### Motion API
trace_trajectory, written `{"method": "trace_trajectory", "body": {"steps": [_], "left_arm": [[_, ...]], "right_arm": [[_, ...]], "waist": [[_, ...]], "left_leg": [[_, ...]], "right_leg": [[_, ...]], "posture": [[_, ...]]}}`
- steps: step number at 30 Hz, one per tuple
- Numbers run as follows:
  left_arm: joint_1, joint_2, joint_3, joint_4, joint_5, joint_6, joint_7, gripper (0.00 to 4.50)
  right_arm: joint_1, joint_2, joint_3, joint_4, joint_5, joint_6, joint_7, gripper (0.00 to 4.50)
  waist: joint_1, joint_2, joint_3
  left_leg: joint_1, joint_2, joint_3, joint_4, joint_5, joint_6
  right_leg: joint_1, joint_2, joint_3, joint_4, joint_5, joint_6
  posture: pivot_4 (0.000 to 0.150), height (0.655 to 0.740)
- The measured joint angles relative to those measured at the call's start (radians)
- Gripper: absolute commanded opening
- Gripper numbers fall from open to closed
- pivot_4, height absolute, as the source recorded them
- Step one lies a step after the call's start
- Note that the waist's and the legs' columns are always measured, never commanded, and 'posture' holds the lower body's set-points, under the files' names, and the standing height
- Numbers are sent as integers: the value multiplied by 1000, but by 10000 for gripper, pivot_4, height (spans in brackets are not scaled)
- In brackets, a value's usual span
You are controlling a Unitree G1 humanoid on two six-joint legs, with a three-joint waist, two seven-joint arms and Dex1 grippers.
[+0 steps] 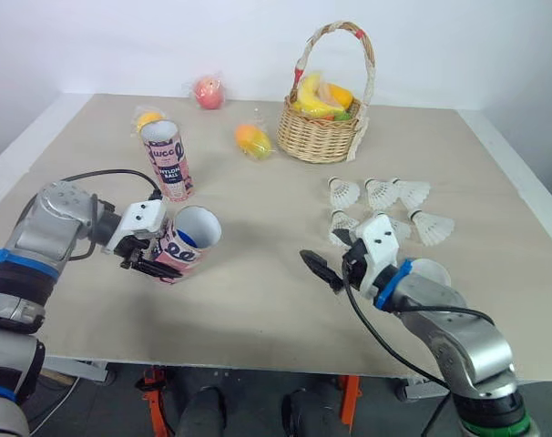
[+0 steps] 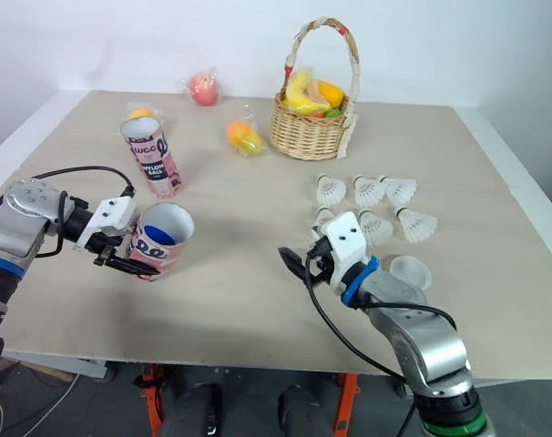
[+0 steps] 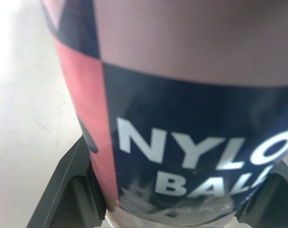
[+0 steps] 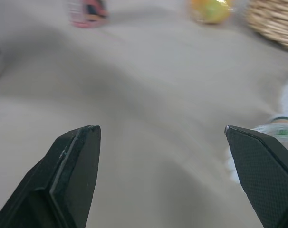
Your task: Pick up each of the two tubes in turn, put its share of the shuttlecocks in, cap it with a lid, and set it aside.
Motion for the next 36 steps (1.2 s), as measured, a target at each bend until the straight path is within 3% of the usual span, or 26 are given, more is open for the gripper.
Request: {"method": "trace_trajectory", "body": {"steps": [13, 16, 23, 32, 36], "left_arm": [[-18, 11, -50, -44, -10, 33, 3, 28970], [-16, 12, -51, -50, -16, 44, 3, 28695], [12, 12, -54, -100, -61, 79, 3, 28695], [29, 10, -54, -130, -79, 97, 2, 28695], [29, 5, -54, -130, -78, 96, 2, 28695]], "right_arm": [[-111, 114, 42, 242, -170, -22, -87, 45000], [-144, 131, 69, 308, -231, -34, -121, 36279], [-172, 132, 144, 353, -382, -89, -165, 2059], [-142, 134, 153, 301, -414, -104, -112, 879], [-110, 108, 111, 215, -302, -180, 44, 879]], "waist": [[-1, 2, -1], [-1, 2, -1], [-1, 2, -1], [-1, 2, -1], [0, 2, 0]], "left_leg": [[-1, -2, 0, 0, 0, 0], [-2, -2, 0, 0, 0, 0], [-2, -2, 1, 0, 0, 0], [-2, -2, 0, 0, 0, 0], [-2, -3, 0, 0, 0, 0]], "right_leg": [[-1, -1, 1, 0, 1, 0], [-1, -2, 1, 0, 0, 0], [-1, -3, 1, 0, 1, 0], [-1, -2, 1, 0, 0, 0], [-1, -2, 0, 0, 0, 0]], "posture": [[1500, 7393], [1500, 7393], [1500, 7393], [1500, 7393], [1500, 7393]]}}
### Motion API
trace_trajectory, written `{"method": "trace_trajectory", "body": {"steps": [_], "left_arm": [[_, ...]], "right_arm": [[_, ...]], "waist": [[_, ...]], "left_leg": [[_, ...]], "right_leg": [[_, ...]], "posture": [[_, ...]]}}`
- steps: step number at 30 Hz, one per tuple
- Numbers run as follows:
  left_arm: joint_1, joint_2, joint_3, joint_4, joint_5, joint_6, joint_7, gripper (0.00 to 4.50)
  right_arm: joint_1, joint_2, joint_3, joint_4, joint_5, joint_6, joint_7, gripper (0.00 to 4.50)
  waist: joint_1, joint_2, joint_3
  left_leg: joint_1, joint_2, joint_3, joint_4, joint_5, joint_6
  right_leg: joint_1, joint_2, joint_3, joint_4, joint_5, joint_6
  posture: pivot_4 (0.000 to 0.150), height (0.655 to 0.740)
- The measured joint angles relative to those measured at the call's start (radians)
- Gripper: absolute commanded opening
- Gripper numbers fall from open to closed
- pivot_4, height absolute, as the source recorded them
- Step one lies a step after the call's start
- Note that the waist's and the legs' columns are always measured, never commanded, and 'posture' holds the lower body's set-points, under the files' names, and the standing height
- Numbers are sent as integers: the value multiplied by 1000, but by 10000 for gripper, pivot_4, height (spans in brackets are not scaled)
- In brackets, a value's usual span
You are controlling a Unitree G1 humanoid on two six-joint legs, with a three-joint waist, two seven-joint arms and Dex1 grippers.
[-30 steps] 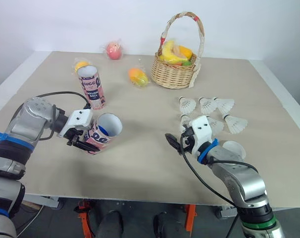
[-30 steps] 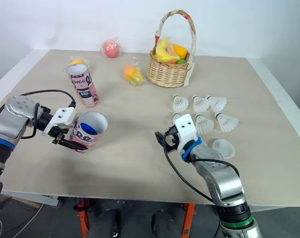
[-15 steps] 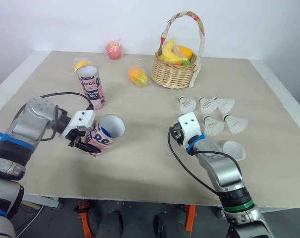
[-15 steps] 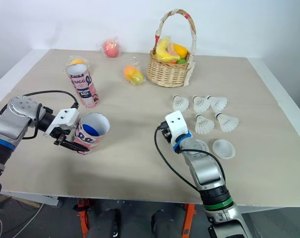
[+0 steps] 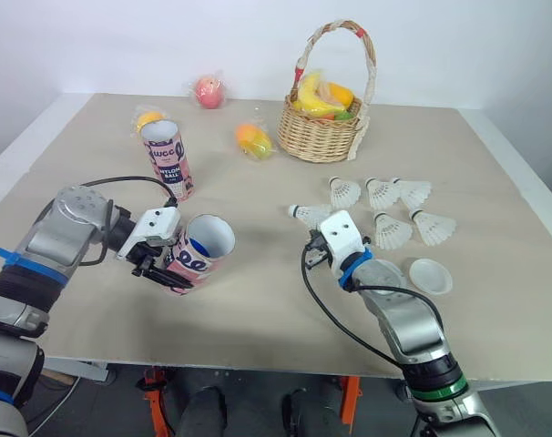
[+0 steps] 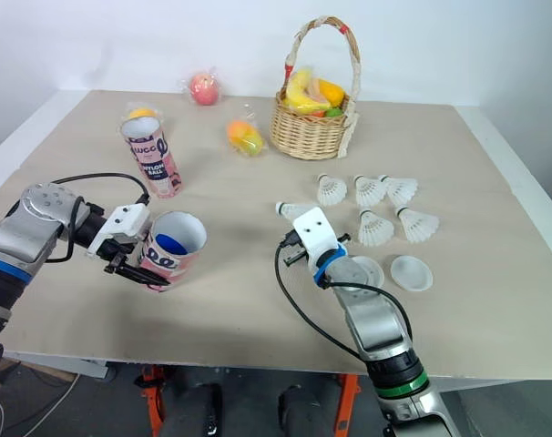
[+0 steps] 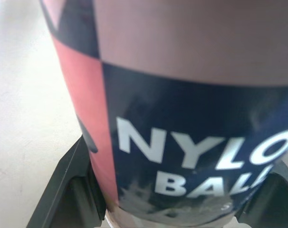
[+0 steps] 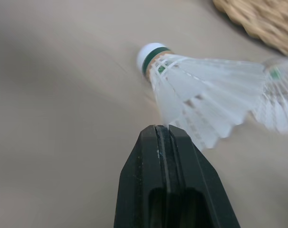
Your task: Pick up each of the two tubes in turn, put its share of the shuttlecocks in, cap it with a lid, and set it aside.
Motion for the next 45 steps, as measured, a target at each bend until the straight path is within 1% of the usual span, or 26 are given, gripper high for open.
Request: {"method": "trace_trajectory", "body": {"steps": [2, 3, 4, 6, 10, 11, 14, 16, 19, 22, 25, 29, 30, 32, 33, 34, 35, 36, 39, 40, 41, 43, 45], "left_arm": [[0, -1, 0, 0, 0, 0, 0, 28695], [0, -1, 0, 0, 0, 0, 0, 28695], [0, -1, 0, 0, 0, 0, 1, 28695], [0, 0, -1, 2, 1, 0, 1, 28695], [0, 1, -1, 7, 1, 1, 1, 28695], [0, 2, -2, 7, -4, 7, 2, 28695], [-1, 3, -9, 8, -37, 60, 5, 28695], [-2, -1, -18, 8, -66, 102, 5, 28695], [-6, -3, -33, 8, -85, 119, 5, 28695], [-13, -1, -42, 8, -89, 127, 5, 28695], [-19, 4, -54, 8, -93, 132, 5, 28695], [-22, 8, -63, 8, -101, 132, 5, 28695], [-26, 10, -67, 8, -101, 132, 4, 28695], [-31, 11, -75, 8, -101, 131, 4, 28695], [-33, 11, -78, 8, -101, 131, 5, 28695], [-33, 12, -79, 8, -101, 131, 5, 28695], [-35, 12, -81, 8, -101, 131, 5, 28695], [-36, 12, -82, 8, -101, 131, 5, 28695], [-37, 12, -83, 8, -101, 131, 5, 28695], [-37, 12, -83, 9, -101, 131, 5, 28695], [-37, 12, -83, 9, -101, 131, 5, 28695], [-37, 13, -84, 8, -101, 131, 5, 28695], [-35, 15, -83, 7, -101, 131, 5, 28695]], "right_arm": [[2, -56, -31, -64, 76, -52, 116, 879], [1, -71, -40, -78, 92, -61, 140, 879], [-7, -118, -71, -112, 156, -73, 227, 879], [-28, -166, -105, -142, 218, -95, 319, 879], [-132, -246, -122, -159, 314, -105, 468, 879], [-188, -277, -118, -161, 331, -121, 529, 879], [-262, -318, -80, -164, 316, -180, 619, 879], [-320, -334, 10, -129, 238, -258, 679, 879], [-355, -334, 87, -89, 166, -342, 732, 879], [-391, -320, 126, -36, 116, -396, 750, 879], [-464, -274, 165, 40, 69, -448, 759, 879], [-506, -244, 173, 88, 52, -487, 781, 879], [-519, -232, 173, 100, 57, -484, 796, 7006], [-531, -227, 173, 99, 82, -467, 823, 14769], [-533, -227, 173, 98, 98, -458, 841, 20027], [-533, -228, 173, 99, 102, -456, 846, 23828], [-533, -230, 173, 99, 106, -452, 856, 28703], [-533, -236, 167, 98, 123, -438, 863, 32158], [-531, -243, 146, 93, 152, -405, 865, 32158], [-519, -238, 86, 85, 200, -340, 832, 32158], [-518, -238, 80, 85, 202, -336, 827, 32158], [-470, -209, -2, 102, 190, -274, 681, 32158], [-404, -188, -48, 157, 140, -217, 537, 32158]], "waist": [[0, 0, 0], [0, 0, 0], [0, 0, 0], [-1, 0, 0], [-1, 1, 0], [-1, 1, 0], [0, 1, 0], [-1, 1, 1], [0, 1, 1], [-1, 1, 1], [-1, 1, 1], [-1, 1, 1], [-1, 1, 1], [-1, 1, 1], [-1, 1, 1], [-1, 1, 1], [-1, 2, 1], [-1, 2, 1], [-1, 2, 1], [-1, 2, 1], [-1, 2, 1], [-1, 0, 0], [0, 0, 0]], "left_leg": [[0, -1, 0, 0, 0, 0], [0, -1, 0, 0, 0, 0], [0, -1, 0, 0, 0, 0], [1, 0, 0, 0, 0, 0], [1, 1, 0, 0, 0, 0], [1, 1, 0, 0, 0, 0], [1, 1, 0, 0, 0, 0], [0, 1, 0, 0, 0, 0], [0, 1, 0, 0, 0, 0], [0, 1, 0, 0, 0, 0], [0, 2, 0, 0, 0, 0], [0, 2, 0, 0, 0, 0], [0, 2, 0, 0, 0, 0], [0, 2, 0, 0, 0, 0], [0, 2, 0, 0, 0, 0], [0, 2, 0, 0, 0, 0], [0, 2, 0, 0, 0, 0], [0, 2, 0, 0, 0, 0], [0, 2, 0, 0, 0, 0], [0, 2, 0, 0, 0, 0], [0, 2, 0, 0, 0, 0], [1, 2, -1, 0, 0, 0], [1, 1, 0, 1, 0, 0]], "right_leg": [[0, -1, 0, 0, 0, 0], [0, -1, 0, 0, 0, 0], [1, -1, 0, 0, 0, 0], [1, -1, 0, 0, 0, 0], [1, 1, 0, 0, 0, 0], [1, 1, 0, 0, 0, 0], [0, 1, -1, 0, 0, -1], [-1, 1, 0, 0, 0, -1], [-1, 1, -1, 0, -1, -1], [-1, 1, -1, 0, -1, -2], [-1, 1, -1, 1, 0, -2], [-1, 1, -1, 1, -1, -4], [-2, 1, -1, 1, 0, -4], [-1, 1, -1, 2, -1, -4], [-1, 1, -1, 2, -1, -4], [-1, 1, -1, 2, -1, -4], [-1, 1, -1, 2, -1, -4], [-1, 1, -1, 2, -1, -4], [-1, 1, -1, 2, -1, -4], [-1, 1, -1, 2, -1, -4], [-1, 1, -1, 2, -1, -4], [0, 1, -2, 3, -1, -5], [-1, 1, -2, 3, -1, -4]], "posture": [[1500, 7393], [1500, 7393], [1500, 7393], [1500, 7393], [1500, 7393], [1500, 7393], [1500, 7393], [1500, 7393], [1500, 7393], [1500, 7393], [1500, 7393], [1500, 7393], [1500, 7393], [1500, 7393], [1500, 7393], [1500, 7393], [1500, 7393], [1500, 7393], [1500, 7393], [1500, 7393], [1500, 7393], [1500, 7393], [1500, 7393]]}}
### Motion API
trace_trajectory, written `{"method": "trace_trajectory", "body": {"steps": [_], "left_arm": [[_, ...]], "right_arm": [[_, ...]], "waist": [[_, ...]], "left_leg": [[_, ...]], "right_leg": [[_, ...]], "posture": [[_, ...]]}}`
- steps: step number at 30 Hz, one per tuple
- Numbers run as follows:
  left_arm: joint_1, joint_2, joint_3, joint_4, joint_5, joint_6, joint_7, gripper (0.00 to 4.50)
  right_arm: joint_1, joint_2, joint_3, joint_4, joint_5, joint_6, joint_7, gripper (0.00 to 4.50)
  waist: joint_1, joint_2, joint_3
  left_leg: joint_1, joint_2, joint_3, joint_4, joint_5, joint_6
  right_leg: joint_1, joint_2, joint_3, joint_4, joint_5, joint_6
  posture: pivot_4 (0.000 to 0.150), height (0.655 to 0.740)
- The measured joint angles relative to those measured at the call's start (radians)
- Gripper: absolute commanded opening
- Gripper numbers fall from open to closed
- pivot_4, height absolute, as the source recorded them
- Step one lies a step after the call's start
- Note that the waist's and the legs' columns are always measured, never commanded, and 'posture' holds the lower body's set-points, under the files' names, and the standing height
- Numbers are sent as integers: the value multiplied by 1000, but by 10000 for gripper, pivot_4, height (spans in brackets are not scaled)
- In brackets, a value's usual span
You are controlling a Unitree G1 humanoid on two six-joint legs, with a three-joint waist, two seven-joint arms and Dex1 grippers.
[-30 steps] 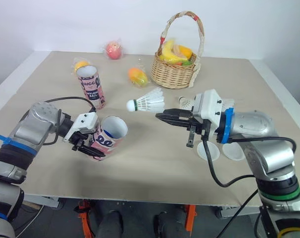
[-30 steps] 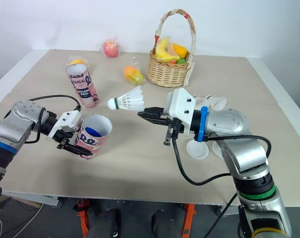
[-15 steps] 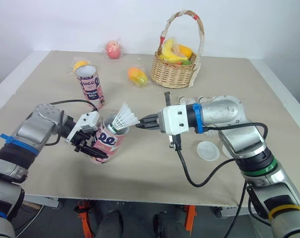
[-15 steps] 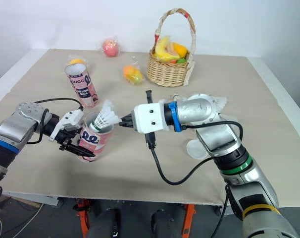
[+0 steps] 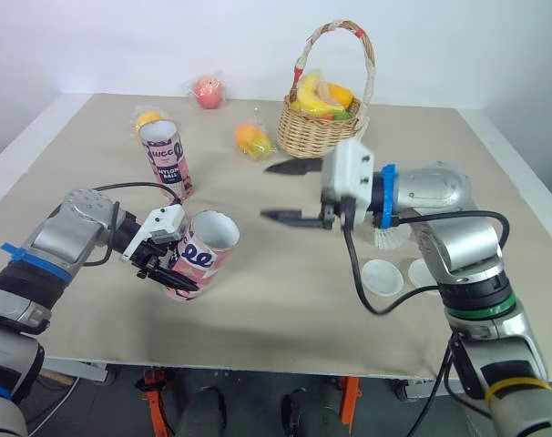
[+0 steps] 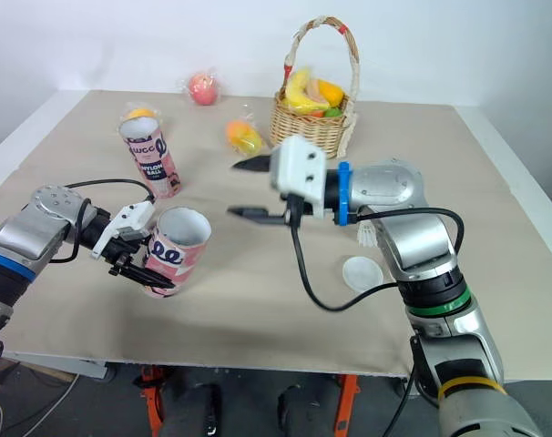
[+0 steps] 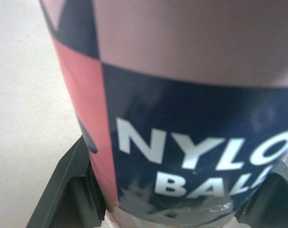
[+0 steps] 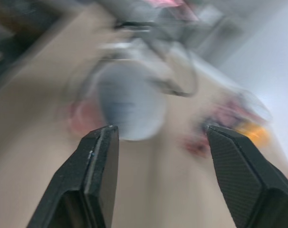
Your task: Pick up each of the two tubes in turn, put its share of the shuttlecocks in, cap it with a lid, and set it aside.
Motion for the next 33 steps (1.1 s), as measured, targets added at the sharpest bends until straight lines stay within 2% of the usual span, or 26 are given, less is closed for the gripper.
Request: {"method": "trace_trajectory", "body": {"steps": [1, 2, 4, 5, 11, 15, 24, 33], "left_arm": [[1, 2, 0, -1, -1, 0, 0, 28695], [7, 9, 2, -8, -5, 1, 0, 28695], [10, 15, 3, -11, -10, 6, -1, 28695], [15, 26, 3, -21, -19, 20, 0, 28695], [15, 36, -2, -31, -19, 24, 0, 28695], [8, 47, -14, -33, 0, 4, -1, 28695], [-8, 50, -26, -28, 31, -76, -8, 28695], [28, 24, 30, -21, 19, -59, -7, 28695]], "right_arm": [[25, 3, -9, 16, -16, 21, -41, 32158], [111, 32, -33, 29, -57, 73, -155, 32158], [159, 47, -36, 30, -72, 99, -205, 32158], [213, 86, -56, 20, -95, 139, -292, 32158], [238, 148, -61, 23, -167, 193, -468, 32158], [195, 225, -63, 136, -188, 186, -562, 32158], [36, 255, -61, 413, -225, 79, -611, 32158], [-97, 301, -63, 712, -246, -37, -661, 32158]], "waist": [[0, 0, 0], [-1, 0, 0], [-1, 1, 0], [-2, 1, 0], [-4, 1, 1], [-11, 1, 1], [-24, 1, 1], [-28, 1, 1]], "left_leg": [[0, 0, 1, 0, 0, 0], [0, 0, 1, -1, 0, 0], [-1, 0, 1, -2, 0, 0], [-2, 0, 1, -2, 0, 0], [-4, 1, 2, -1, 1, -2], [-3, 2, 2, -1, 3, -2], [-3, 2, 2, -2, 4, -2], [-3, 2, 3, -3, 4, -2]], "right_leg": [[-1, 0, 1, 0, 0, 0], [-2, 0, 1, 1, 0, 0], [-3, 0, 2, 2, -1, -1], [-6, 1, 2, 5, -2, -1], [-12, 4, 5, 12, -2, -2], [-12, 5, 5, 13, -2, -2], [-12, 5, 6, 13, -1, -3], [-13, 5, 6, 13, -1, -4]], "posture": [[1500, 7393], [1500, 7393], [1500, 7393], [1500, 7393], [1500, 7393], [1500, 7393], [1500, 7393], [1500, 7393]]}}
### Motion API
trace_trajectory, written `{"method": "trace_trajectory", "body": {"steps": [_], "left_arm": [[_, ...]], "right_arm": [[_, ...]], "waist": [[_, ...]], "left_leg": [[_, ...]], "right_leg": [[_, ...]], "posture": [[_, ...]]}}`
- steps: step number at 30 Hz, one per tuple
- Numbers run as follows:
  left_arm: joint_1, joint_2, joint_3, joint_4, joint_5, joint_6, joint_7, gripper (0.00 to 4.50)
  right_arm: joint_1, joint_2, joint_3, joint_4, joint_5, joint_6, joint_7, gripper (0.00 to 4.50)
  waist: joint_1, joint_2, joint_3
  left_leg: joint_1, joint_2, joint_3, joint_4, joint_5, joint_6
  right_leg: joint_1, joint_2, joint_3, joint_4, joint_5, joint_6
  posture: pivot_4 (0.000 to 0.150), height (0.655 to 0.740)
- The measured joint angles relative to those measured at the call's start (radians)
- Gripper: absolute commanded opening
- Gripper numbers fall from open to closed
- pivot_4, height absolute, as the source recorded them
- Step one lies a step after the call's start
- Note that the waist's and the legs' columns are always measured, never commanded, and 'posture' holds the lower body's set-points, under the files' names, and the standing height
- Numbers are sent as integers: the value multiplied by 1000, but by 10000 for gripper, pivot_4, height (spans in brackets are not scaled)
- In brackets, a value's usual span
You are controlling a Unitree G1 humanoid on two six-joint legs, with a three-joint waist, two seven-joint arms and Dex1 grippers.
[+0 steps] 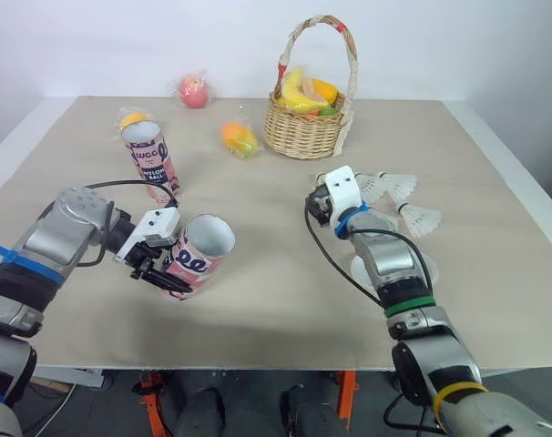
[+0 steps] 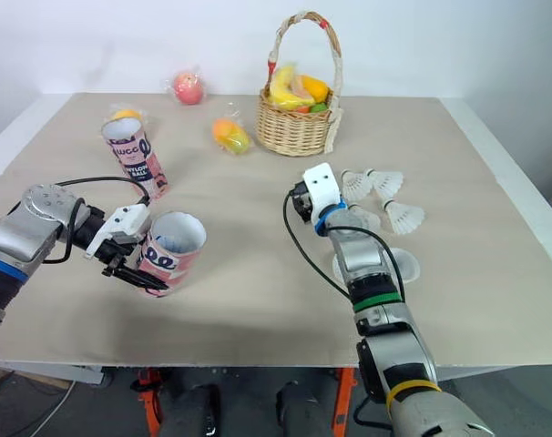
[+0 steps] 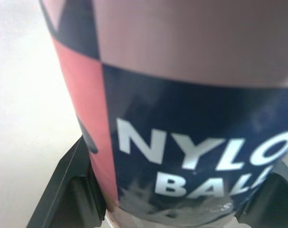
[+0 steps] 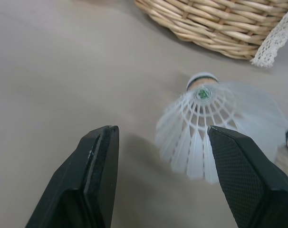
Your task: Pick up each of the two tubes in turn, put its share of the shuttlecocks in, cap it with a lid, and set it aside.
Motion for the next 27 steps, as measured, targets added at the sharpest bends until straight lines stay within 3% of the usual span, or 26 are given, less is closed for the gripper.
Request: {"method": "trace_trajectory", "body": {"steps": [3, 4, 12, 14, 19, 27], "left_arm": [[6, -6, 9, -5, -2, 16, 1, 28695], [8, -8, 12, -7, -2, 19, 1, 28695], [15, -15, 19, -9, -1, 18, 1, 28695], [17, -15, 21, -9, 0, 18, 1, 28695], [18, -21, 23, -8, 2, 12, 1, 28695], [9, -29, 14, 22, 3, -17, 0, 28695]], "right_arm": [[-50, 10, -1, 100, -10, -51, -23, 32158], [-68, 15, -2, 139, -11, -69, -28, 29821], [-128, 30, -6, 303, -21, -165, -63, 1702], [-128, 31, -10, 300, -16, -166, -59, 739], [-63, 19, -18, 95, 19, -189, 67, 739], [97, -213, 10, -518, 220, -154, 520, 739]], "waist": [[0, 0, 0], [0, 0, 0], [0, 0, 0], [0, 0, 0], [2, 0, 0], [6, 2, 1]], "left_leg": [[0, 0, 0, 0, 0, 0], [0, 0, 0, 0, 0, 0], [0, 0, 0, 0, 0, 0], [0, 0, 0, 0, 0, 0], [0, 0, 0, -1, 0, 0], [1, -1, -1, 0, 0, 0]], "right_leg": [[0, 0, 0, 0, 0, 0], [0, 0, 0, 0, 0, 0], [0, 0, 0, 0, 0, 0], [0, 0, 0, 0, 0, 0], [0, -1, 0, 0, 0, 0], [2, -1, -1, 0, -1, 1]], "posture": [[1500, 7393], [1500, 7393], [1500, 7393], [1500, 7393], [1500, 7393], [1500, 7393]]}}
